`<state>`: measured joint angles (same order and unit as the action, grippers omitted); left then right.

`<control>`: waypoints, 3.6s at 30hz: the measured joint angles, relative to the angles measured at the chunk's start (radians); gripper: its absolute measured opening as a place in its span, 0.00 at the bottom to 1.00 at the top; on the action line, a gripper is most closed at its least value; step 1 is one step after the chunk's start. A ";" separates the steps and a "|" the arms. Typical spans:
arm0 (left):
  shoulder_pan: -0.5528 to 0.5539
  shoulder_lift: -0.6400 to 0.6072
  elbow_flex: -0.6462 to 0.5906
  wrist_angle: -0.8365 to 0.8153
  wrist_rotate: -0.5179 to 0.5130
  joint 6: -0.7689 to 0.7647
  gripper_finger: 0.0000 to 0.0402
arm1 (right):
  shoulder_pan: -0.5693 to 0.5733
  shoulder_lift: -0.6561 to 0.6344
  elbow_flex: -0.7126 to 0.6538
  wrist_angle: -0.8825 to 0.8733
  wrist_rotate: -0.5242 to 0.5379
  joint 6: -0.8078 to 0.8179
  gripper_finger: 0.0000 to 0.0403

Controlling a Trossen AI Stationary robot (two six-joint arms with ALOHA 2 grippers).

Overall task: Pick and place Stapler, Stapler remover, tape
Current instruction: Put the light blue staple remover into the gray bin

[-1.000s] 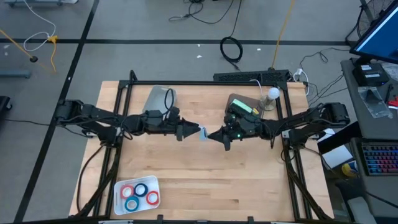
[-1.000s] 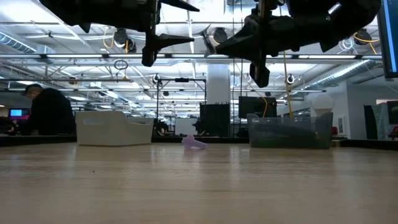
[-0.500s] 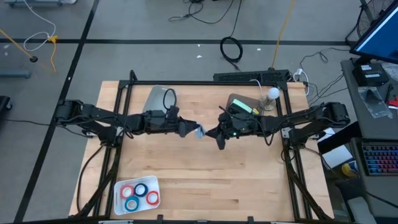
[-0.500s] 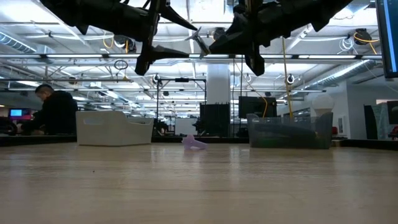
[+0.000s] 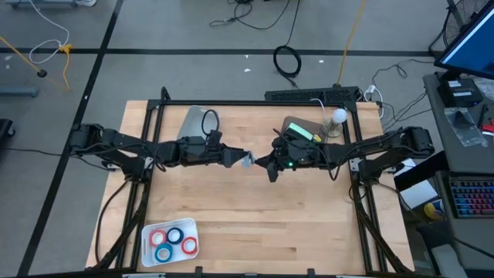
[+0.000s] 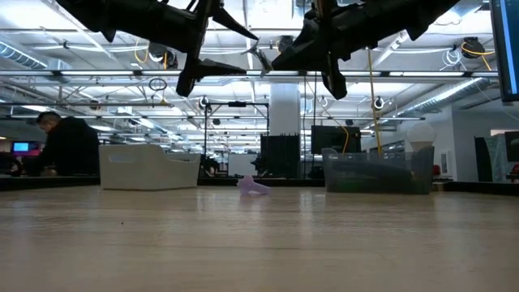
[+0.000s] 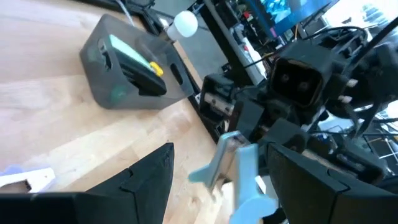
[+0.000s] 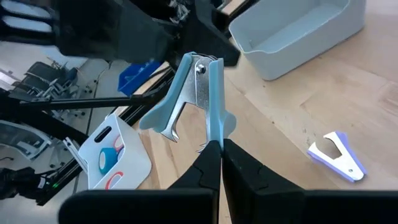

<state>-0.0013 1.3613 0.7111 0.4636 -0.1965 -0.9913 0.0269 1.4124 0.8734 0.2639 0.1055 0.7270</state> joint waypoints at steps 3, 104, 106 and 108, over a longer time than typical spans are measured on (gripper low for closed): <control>0.000 0.000 0.017 -0.002 -0.015 0.018 0.64 | -0.002 0.001 0.000 -0.008 0.000 0.014 0.00; 0.731 0.152 0.180 -0.974 0.011 0.542 0.12 | 0.008 -0.025 -0.001 -0.122 -0.311 -0.114 0.18; 0.731 0.180 0.181 -0.955 0.014 0.553 0.11 | 0.008 -0.025 -0.001 -0.113 -0.309 -0.111 0.18; 0.730 0.200 0.181 -0.954 0.010 0.564 0.11 | 0.008 -0.025 -0.001 -0.108 -0.309 -0.111 0.18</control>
<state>0.7286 1.5613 0.8917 -0.4899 -0.1868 -0.4269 0.0349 1.3876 0.8726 0.1555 -0.2035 0.6163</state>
